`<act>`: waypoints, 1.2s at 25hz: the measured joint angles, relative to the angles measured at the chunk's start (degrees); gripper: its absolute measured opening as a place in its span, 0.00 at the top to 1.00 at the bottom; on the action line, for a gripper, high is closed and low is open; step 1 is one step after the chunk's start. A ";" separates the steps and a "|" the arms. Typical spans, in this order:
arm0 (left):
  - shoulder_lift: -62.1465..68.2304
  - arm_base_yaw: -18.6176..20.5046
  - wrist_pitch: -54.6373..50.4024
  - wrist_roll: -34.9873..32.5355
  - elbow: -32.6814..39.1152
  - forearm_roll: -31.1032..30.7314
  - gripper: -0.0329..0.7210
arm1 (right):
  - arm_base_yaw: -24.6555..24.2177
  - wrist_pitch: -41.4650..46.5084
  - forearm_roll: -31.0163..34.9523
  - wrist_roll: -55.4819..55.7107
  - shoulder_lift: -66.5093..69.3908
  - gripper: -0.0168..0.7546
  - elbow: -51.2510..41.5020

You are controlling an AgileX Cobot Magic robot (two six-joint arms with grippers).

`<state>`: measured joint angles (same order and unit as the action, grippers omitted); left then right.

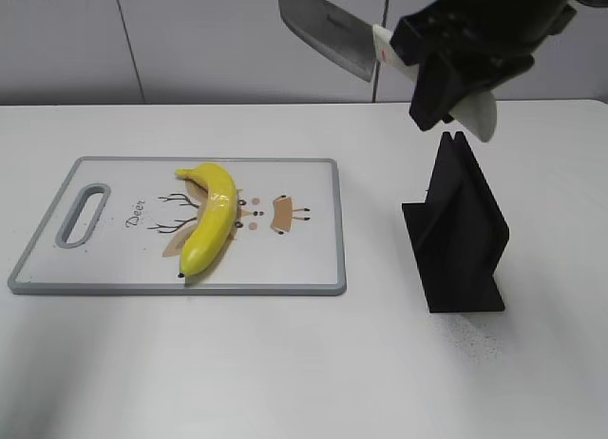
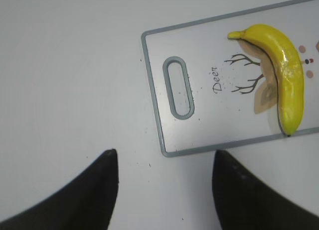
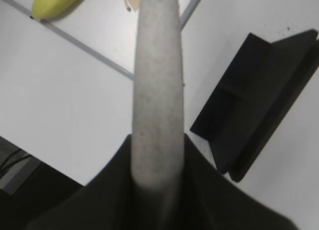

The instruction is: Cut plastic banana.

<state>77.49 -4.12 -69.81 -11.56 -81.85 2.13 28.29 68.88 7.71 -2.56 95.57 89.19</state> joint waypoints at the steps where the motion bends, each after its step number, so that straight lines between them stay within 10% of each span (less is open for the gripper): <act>1: -1.54 0.24 0.01 0.14 1.63 0.09 0.20 | 0.00 0.00 0.00 0.42 -1.38 0.75 -1.64; 30: -65.56 0.43 5.27 0.15 47.93 2.51 0.20 | 0.05 -7.23 -2.85 16.47 -25.45 0.75 -28.67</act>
<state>11.92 -3.69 -64.54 -11.40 -33.91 4.64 28.34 61.65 4.86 13.91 70.11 60.52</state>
